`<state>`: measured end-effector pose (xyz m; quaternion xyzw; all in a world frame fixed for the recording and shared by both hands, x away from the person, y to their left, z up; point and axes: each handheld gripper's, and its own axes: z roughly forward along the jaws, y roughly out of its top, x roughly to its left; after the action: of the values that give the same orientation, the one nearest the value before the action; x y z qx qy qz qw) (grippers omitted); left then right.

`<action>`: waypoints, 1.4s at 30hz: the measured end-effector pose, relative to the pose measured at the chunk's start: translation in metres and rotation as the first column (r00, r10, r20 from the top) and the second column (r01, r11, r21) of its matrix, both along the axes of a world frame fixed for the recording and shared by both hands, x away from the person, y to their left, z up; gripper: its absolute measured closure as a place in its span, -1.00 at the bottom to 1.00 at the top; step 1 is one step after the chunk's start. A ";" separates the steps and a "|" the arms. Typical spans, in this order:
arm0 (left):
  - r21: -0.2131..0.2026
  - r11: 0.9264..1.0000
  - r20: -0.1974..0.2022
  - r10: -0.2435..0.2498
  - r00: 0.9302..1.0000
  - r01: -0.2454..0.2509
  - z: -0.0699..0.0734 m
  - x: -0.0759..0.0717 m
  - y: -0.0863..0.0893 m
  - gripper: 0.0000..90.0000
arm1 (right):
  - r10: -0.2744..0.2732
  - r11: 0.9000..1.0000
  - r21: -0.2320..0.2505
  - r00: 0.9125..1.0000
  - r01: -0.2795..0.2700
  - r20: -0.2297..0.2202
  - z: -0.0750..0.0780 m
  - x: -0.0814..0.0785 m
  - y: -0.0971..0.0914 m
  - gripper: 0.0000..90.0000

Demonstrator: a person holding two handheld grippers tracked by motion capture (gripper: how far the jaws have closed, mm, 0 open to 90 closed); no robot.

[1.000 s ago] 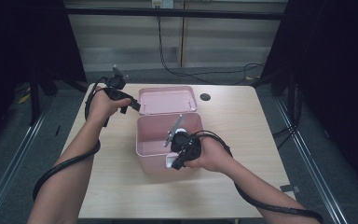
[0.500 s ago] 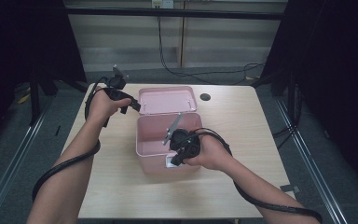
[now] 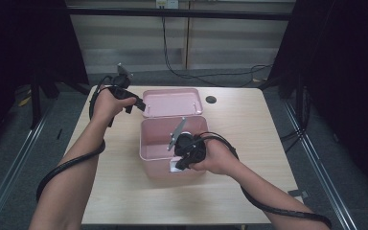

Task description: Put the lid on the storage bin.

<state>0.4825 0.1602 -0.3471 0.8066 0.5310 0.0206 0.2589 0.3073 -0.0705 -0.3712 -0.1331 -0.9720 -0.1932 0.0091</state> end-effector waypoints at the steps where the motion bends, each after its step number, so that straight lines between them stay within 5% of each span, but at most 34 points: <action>1: -0.001 1.000 0.004 0.009 1.000 -0.009 0.000 0.001 -0.001 -0.29 | 0.000 1.000 0.000 1.000 0.000 0.002 0.000 0.000 0.000 1.00; 17: 0.011 0.998 -0.045 0.057 0.997 -0.057 -0.019 0.034 -0.011 -0.17 | -0.012 1.000 0.024 1.000 0.013 -0.028 -0.001 0.002 -0.003 1.00; 23: 0.019 0.998 -0.036 0.060 0.998 -0.059 -0.024 0.044 -0.017 -0.10 | -0.009 0.999 0.036 0.999 0.011 -0.044 -0.003 0.004 -0.004 1.00; 42: 0.029 0.994 -0.074 0.110 0.991 -0.108 -0.037 0.059 -0.017 0.53 | -0.014 0.999 0.033 0.999 0.016 -0.052 -0.003 0.004 -0.004 1.00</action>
<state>0.5412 0.1430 -0.3840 0.7799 0.5833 0.0111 0.2270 0.3114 -0.0747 -0.3742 -0.1454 -0.9671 -0.2059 0.0351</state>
